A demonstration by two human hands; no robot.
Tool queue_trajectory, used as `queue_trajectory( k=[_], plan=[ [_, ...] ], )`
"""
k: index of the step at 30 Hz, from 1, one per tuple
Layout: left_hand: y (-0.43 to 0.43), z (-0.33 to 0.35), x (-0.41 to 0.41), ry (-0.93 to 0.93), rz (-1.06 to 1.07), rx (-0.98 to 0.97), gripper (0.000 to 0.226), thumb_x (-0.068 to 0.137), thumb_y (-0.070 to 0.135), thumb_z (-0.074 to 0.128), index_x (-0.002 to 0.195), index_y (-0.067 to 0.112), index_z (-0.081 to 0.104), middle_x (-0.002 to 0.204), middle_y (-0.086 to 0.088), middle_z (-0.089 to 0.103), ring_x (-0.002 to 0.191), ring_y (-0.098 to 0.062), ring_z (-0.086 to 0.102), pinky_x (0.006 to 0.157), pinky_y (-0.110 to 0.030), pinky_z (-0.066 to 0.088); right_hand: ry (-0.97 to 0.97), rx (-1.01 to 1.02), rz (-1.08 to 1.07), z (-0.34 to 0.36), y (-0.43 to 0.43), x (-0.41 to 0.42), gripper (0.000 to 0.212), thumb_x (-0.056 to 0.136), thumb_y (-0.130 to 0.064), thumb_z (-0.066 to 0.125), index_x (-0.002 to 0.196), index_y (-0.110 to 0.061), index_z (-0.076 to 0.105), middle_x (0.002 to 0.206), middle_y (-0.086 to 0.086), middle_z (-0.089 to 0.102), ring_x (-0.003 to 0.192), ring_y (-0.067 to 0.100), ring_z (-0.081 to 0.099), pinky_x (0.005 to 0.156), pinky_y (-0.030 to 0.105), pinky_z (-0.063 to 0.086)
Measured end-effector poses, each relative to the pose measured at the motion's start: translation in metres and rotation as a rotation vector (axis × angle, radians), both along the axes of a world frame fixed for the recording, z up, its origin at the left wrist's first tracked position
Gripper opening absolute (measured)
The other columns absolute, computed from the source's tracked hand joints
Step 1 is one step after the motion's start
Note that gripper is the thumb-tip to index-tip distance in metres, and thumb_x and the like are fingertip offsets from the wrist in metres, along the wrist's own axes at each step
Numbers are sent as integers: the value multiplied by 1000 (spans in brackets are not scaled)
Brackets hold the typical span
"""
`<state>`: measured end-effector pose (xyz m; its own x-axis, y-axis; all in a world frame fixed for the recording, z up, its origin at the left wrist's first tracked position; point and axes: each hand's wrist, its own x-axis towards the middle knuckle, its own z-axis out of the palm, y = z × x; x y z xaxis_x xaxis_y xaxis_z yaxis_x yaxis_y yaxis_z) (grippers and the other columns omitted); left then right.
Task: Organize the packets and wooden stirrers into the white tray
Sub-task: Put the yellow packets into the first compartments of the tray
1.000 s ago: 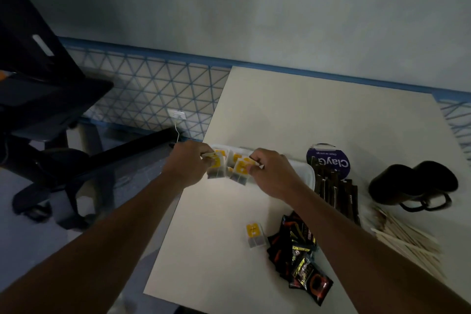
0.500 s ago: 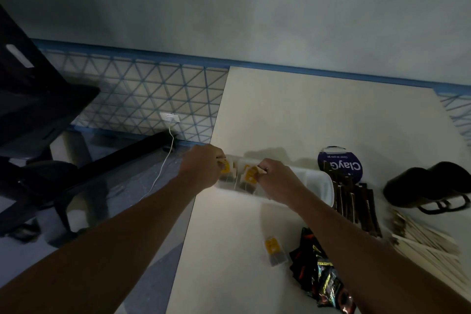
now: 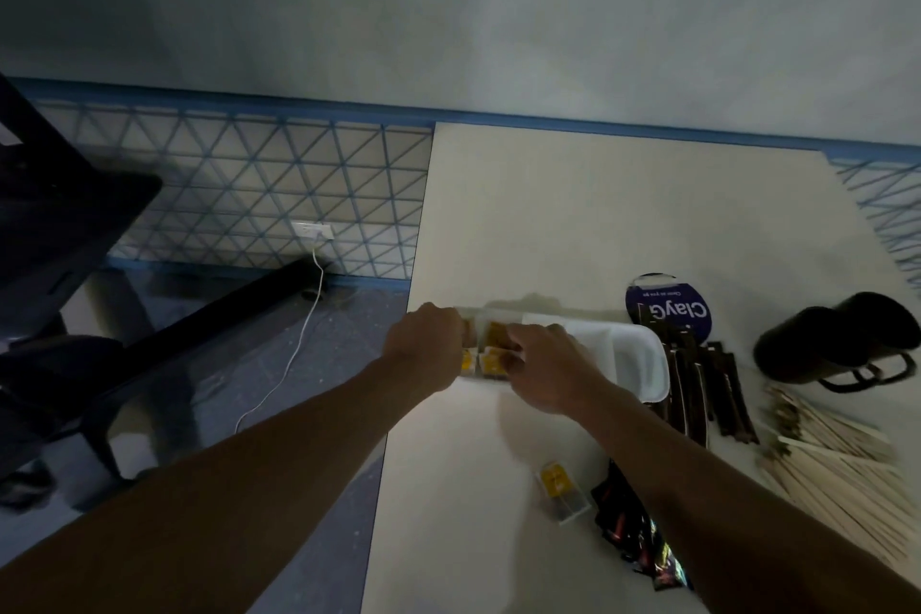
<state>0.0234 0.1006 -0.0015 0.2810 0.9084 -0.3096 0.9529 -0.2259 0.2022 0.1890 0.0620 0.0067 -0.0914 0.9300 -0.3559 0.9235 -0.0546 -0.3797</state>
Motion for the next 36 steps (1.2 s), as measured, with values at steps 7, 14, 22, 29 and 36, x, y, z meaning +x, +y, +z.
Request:
queue_trajectory(
  k=[7,14,22,29,36],
  plan=[
    [2,1,-6,-23,-42,-50,24,89,9,51,106,10,69,105,-15,63,90,-34,63,71,-38,51,-45,17,10,-7,1,1,19,92,-24,52,99,-24,69,100,6,67,88,28,62,75,35,54],
    [1,-7,-8,-97,-87,-28,20,90,14,53,100,14,70,93,-9,64,79,-28,62,62,-33,46,-27,142,-95,0,-14,-10,17,88,-17,51,88,-22,67,90,3,69,84,29,61,70,39,53],
    [-9,-6,1,-200,-72,-48,29,90,20,59,118,21,70,111,-10,67,92,-28,66,77,-37,58,64,260,-190,4,-39,13,20,92,-24,52,87,-24,72,88,-6,74,86,21,65,76,36,53],
    [3,11,-7,-359,9,73,17,85,19,64,97,26,74,99,-3,72,92,-23,67,79,-35,56,181,352,-224,18,-40,16,12,88,-23,62,82,-25,73,80,-13,73,76,5,66,74,34,55],
    [-19,15,17,-397,-9,-23,13,82,27,68,92,28,76,97,-5,72,91,-27,66,82,-40,56,153,138,-193,8,-81,41,14,84,-34,69,79,-22,75,76,-10,73,74,9,67,72,32,56]
  ],
)
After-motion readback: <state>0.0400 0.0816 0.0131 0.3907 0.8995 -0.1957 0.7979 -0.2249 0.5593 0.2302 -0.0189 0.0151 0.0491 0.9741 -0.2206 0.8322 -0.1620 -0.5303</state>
